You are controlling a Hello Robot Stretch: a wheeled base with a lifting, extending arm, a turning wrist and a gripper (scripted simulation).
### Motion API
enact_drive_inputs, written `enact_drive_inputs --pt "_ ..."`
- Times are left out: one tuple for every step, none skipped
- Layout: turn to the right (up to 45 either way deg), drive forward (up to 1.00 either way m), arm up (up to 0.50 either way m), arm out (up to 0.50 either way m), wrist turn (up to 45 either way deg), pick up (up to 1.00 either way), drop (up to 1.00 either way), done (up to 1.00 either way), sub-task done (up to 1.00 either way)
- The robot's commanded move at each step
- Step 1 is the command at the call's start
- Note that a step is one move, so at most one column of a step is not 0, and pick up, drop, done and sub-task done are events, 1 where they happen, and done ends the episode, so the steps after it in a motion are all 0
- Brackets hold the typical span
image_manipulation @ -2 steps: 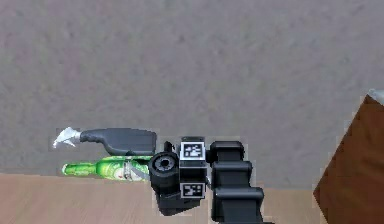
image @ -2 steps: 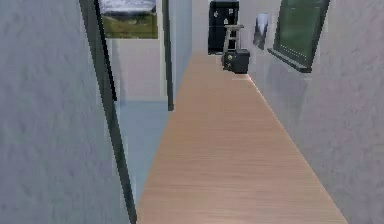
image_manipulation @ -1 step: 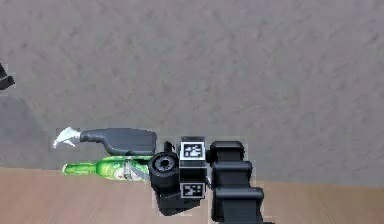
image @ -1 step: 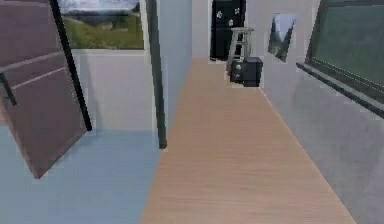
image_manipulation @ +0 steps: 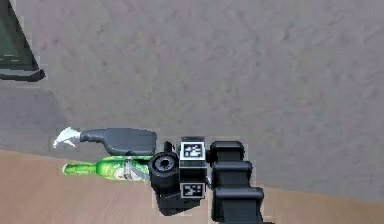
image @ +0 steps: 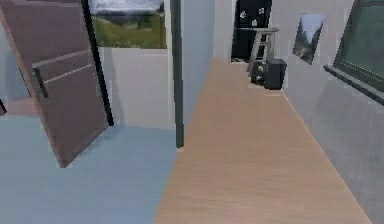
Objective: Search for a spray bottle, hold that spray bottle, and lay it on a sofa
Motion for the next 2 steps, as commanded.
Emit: enact_drive_inputs --pt "0.0 0.15 0.0 0.0 0.0 0.0 0.0 0.0 0.0" --pt "-33.0 0.0 0.0 0.0 0.0 0.0 0.0 0.0 0.0"
